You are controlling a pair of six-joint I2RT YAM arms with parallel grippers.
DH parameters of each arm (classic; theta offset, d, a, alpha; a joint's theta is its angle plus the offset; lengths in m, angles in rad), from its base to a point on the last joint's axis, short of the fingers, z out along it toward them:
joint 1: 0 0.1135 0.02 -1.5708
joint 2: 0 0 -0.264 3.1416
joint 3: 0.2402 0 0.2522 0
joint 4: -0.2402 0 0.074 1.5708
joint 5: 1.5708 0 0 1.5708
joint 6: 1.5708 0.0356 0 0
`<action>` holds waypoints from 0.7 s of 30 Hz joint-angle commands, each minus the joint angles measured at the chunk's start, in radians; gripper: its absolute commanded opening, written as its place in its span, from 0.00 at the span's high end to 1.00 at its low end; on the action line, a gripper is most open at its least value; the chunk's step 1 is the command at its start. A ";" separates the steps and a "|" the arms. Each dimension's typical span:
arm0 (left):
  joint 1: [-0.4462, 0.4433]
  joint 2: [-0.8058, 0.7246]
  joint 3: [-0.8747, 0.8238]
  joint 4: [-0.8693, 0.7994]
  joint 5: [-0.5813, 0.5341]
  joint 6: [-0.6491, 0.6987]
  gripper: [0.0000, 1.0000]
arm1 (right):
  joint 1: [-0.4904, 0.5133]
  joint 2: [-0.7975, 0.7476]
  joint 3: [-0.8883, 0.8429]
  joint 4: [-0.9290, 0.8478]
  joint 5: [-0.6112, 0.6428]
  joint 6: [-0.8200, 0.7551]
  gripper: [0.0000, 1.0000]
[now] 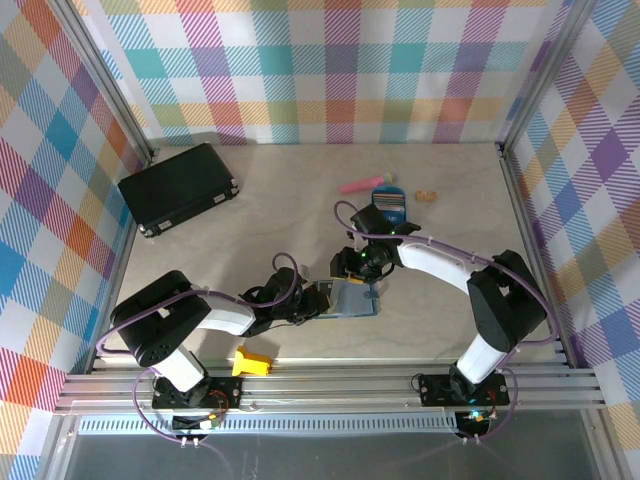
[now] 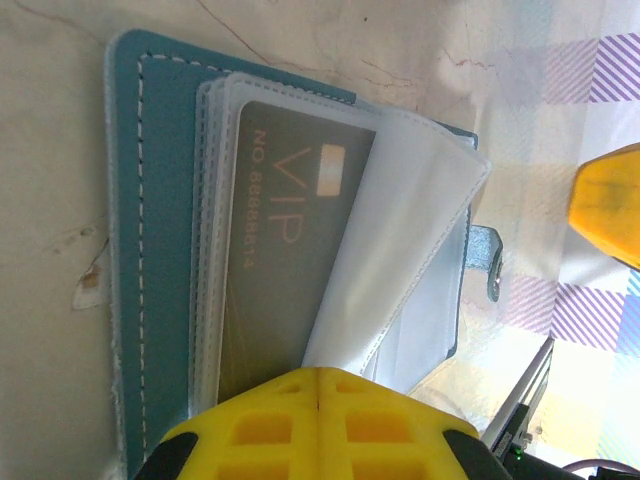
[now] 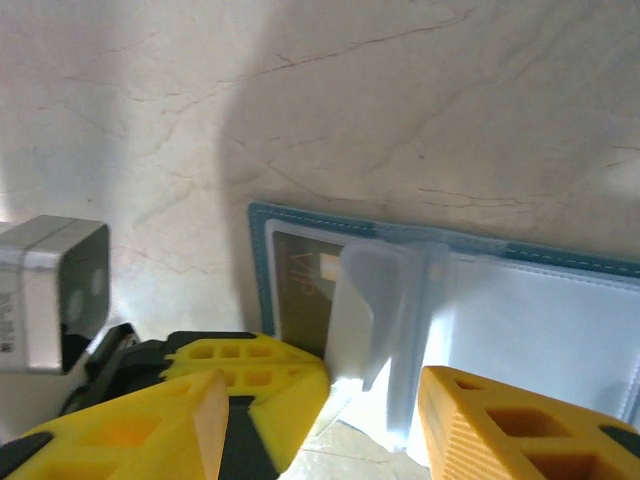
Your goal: Put the credit cards into the card holder
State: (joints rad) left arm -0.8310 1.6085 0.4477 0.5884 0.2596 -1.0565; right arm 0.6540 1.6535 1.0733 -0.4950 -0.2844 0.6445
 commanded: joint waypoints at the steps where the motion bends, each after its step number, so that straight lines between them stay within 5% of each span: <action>1: -0.012 -0.015 -0.020 0.006 -0.031 -0.006 0.95 | 0.004 0.032 0.010 -0.020 -0.004 -0.044 0.47; 9: 0.015 -0.178 -0.067 -0.098 -0.129 -0.010 0.92 | -0.017 -0.041 -0.013 0.007 -0.001 -0.041 0.47; 15: 0.063 -0.378 -0.076 -0.308 -0.205 0.036 0.90 | -0.138 -0.200 -0.099 0.109 -0.043 -0.097 0.47; 21: 0.132 -0.598 -0.041 -0.491 -0.239 0.228 0.86 | -0.272 -0.407 -0.207 0.268 -0.050 -0.303 0.44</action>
State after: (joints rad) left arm -0.7208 1.0756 0.3809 0.2256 0.0582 -0.9512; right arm 0.4156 1.3094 0.9039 -0.3370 -0.2993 0.4839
